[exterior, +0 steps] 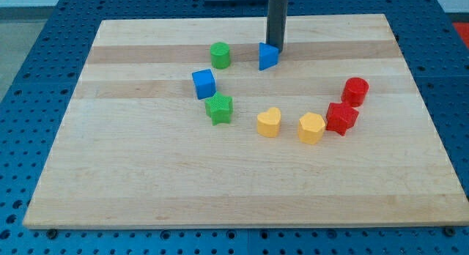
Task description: Adjust green circle and blue cube
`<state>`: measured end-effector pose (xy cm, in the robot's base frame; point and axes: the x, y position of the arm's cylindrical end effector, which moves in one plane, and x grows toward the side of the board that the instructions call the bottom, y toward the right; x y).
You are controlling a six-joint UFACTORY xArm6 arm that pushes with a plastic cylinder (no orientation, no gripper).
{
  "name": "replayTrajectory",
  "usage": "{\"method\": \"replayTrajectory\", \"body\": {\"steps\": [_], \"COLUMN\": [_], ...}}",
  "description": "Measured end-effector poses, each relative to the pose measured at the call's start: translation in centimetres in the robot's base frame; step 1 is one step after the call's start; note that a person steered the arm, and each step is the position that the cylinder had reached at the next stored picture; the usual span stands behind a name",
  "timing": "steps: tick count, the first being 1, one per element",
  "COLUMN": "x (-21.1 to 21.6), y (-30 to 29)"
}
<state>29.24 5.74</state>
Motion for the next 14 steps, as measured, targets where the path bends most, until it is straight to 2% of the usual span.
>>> {"method": "replayTrajectory", "body": {"steps": [1, 2, 3, 6, 7, 8, 11, 12, 13, 14], "x": [-2.5, -3.5, -2.0, 0.2, -1.9, -4.8, -5.0, -4.5, -1.6, 2.8], "y": [-0.3, -5.2, -9.4, -6.9, -7.4, -10.4, -16.2, -22.2, -25.7, -22.7]}}
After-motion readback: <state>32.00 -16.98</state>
